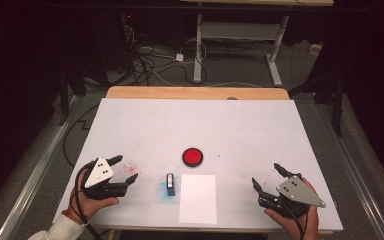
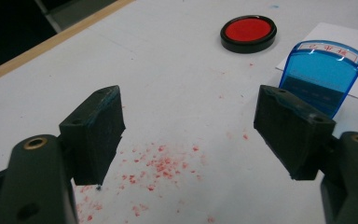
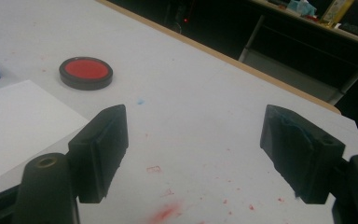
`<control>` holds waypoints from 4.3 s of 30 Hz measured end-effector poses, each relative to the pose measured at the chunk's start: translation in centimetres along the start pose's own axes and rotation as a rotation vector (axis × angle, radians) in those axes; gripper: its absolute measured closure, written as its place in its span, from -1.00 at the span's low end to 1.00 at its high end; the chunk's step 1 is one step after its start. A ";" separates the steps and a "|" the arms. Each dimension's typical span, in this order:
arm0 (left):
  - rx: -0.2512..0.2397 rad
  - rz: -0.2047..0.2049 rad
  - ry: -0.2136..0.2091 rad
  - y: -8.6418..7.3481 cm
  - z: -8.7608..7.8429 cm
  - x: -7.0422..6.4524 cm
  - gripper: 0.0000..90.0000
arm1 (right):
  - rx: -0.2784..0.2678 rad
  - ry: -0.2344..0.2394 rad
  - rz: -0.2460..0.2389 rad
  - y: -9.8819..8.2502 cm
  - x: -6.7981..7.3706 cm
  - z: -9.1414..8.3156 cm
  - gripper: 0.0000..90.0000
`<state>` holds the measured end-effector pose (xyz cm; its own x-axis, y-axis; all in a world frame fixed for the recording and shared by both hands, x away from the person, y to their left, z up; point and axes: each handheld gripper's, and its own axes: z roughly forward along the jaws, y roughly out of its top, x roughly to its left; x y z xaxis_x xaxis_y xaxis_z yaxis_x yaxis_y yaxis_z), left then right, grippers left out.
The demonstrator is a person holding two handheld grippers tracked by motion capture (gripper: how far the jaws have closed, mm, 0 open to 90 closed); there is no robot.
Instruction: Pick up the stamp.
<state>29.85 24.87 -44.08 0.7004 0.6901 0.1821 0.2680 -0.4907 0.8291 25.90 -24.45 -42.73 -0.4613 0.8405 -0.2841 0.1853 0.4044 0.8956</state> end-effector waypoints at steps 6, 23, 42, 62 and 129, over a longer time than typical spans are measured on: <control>0.028 -0.012 -0.020 0.1 0.2 -0.1 -0.51 | 0.018 0.008 0.005 -0.2 -0.1 0.2 -0.48; 0.071 0.033 -0.126 1.5 1.3 -2.6 -0.51 | 0.047 0.035 0.000 -0.7 -0.1 0.9 -0.48; 0.159 0.104 -0.326 3.3 6.3 -5.1 -0.53 | 0.083 0.064 -0.032 -0.9 0.5 1.6 -0.47; 0.181 0.166 -0.396 4.6 8.7 -5.2 -0.35 | 0.110 0.089 -0.057 -1.0 1.0 2.0 -0.46; 0.098 -0.002 -0.091 5.3 5.1 -4.5 0.52 | 0.115 0.050 -0.071 -0.9 1.0 2.2 -0.44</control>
<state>31.45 16.45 -43.22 0.7556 0.6423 0.1285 0.3295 -0.5422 0.7729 27.13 -23.18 -44.58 -0.5188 0.7905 -0.3255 0.2477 0.5034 0.8278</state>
